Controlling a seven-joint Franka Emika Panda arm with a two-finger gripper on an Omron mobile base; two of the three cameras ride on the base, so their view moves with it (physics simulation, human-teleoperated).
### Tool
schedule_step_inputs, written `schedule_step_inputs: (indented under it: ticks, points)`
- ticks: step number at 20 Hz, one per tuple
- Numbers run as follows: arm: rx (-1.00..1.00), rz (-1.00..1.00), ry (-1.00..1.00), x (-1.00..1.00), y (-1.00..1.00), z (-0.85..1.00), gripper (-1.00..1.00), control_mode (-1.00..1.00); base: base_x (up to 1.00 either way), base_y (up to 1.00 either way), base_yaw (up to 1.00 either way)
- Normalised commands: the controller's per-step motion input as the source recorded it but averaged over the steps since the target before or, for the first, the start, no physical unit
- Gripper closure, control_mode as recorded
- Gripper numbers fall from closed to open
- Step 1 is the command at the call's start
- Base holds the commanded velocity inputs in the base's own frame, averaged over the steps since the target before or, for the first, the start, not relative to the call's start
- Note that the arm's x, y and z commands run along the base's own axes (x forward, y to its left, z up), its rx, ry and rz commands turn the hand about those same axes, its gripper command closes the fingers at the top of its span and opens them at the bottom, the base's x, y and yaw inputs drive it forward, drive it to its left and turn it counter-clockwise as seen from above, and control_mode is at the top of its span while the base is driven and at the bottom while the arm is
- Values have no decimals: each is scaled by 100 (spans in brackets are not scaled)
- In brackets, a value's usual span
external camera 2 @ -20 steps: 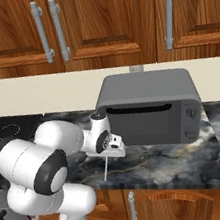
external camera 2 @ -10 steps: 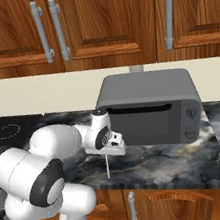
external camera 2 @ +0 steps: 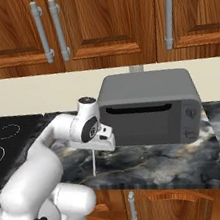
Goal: Take the fork and place it on the left side of the plate. Then take the spoon and place it on the right side of the plate. Make sure they're directly next to the plate.
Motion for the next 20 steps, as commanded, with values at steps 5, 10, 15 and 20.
schedule_step_inputs:
  ticks: [5, 10, 15, 20]
  points:
    - [0, 3, 0, -8, 26, 60, 100, -100, 0, 0, 0]
    - [0, 3, 0, -8, 21, 29, 100, -100, 0, 0, 0]
    - [0, 1, -2, 0, 21, 15, 100, -100, 0, 0, 0]
    - [0, 0, 0, 0, 0, 0, 100, -100, 0, 0, 0]
